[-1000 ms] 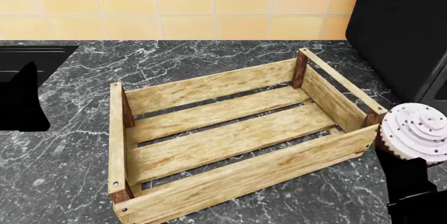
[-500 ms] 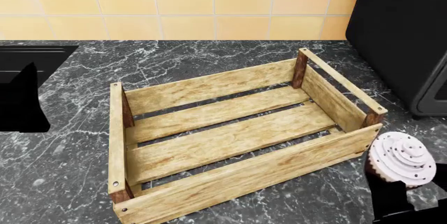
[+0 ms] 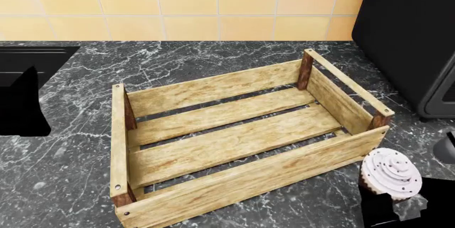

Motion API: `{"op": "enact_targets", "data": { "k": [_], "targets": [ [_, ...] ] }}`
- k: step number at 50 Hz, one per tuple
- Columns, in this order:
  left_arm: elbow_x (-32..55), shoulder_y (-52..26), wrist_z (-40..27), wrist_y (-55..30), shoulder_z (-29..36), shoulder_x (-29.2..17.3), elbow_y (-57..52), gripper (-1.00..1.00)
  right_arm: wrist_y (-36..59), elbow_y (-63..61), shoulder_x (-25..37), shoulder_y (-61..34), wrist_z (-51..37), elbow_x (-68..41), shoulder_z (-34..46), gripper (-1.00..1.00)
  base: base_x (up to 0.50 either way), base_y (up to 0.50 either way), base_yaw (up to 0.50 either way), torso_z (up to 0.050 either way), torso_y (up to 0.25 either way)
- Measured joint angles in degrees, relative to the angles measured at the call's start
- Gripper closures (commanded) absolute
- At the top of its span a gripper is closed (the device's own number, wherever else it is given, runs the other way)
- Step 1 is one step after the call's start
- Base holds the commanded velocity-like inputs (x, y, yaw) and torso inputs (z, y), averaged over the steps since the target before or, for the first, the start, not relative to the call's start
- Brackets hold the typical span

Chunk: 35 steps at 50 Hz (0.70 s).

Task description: Move the fresh-baked cupcake off the tray onto the counter, and place the bowl used for mixing into the sink.

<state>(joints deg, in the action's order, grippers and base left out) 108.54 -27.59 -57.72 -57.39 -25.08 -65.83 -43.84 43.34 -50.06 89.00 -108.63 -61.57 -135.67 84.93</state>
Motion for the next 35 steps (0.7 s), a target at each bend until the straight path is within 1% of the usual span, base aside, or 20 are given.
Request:
{"op": "enact_targets", "data": {
  "k": [35],
  "targets": [
    [-0.62,1.07,0.15,-0.12,-0.40,0.54,-0.22,-1.00,-1.35,-2.97,0.67,2.60,-2.25,-0.78,0.35,1.00,0.00,0.00,0.00,0.000,0.000]
  ]
}}
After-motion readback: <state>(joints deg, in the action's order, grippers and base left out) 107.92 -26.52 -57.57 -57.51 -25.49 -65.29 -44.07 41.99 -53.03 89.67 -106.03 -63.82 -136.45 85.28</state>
